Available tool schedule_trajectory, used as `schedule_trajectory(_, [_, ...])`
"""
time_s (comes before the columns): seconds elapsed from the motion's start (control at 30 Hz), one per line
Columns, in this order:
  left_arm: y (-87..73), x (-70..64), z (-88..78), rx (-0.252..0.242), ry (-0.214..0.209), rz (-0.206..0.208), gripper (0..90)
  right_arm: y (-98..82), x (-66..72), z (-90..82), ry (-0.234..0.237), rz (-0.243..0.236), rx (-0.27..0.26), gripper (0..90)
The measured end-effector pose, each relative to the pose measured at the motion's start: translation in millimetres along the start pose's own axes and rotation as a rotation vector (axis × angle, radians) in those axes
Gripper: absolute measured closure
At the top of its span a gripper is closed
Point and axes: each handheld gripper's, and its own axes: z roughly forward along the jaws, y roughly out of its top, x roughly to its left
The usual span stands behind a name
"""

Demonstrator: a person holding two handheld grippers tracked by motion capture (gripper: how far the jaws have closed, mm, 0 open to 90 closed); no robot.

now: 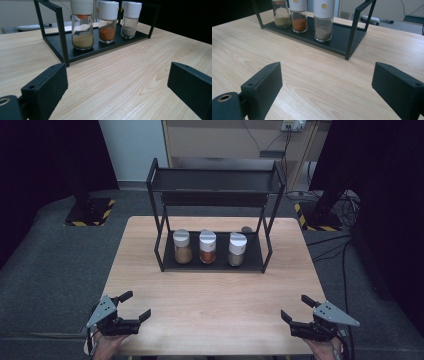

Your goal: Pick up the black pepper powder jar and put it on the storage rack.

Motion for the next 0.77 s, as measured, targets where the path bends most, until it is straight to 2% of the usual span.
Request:
schedule_trajectory(0.2, [0.1,0.1,0.3,0.001,-0.002,0.001,2.4,-3.7,-2.5,3.2,0.003,0.004,0.006,9.6])
schedule_trajectory(0.5, [0.4,0.1,0.7,0.002,-0.006,0.004,2.4,-5.1,-1.5,6.8,0.007,-0.021,0.018,9.6])
schedule_trajectory(0.77, [0.7,0.1,1.0,0.004,-0.007,0.006,2.4,-5.6,-2.8,7.1,0.012,-0.014,0.023,9.5])
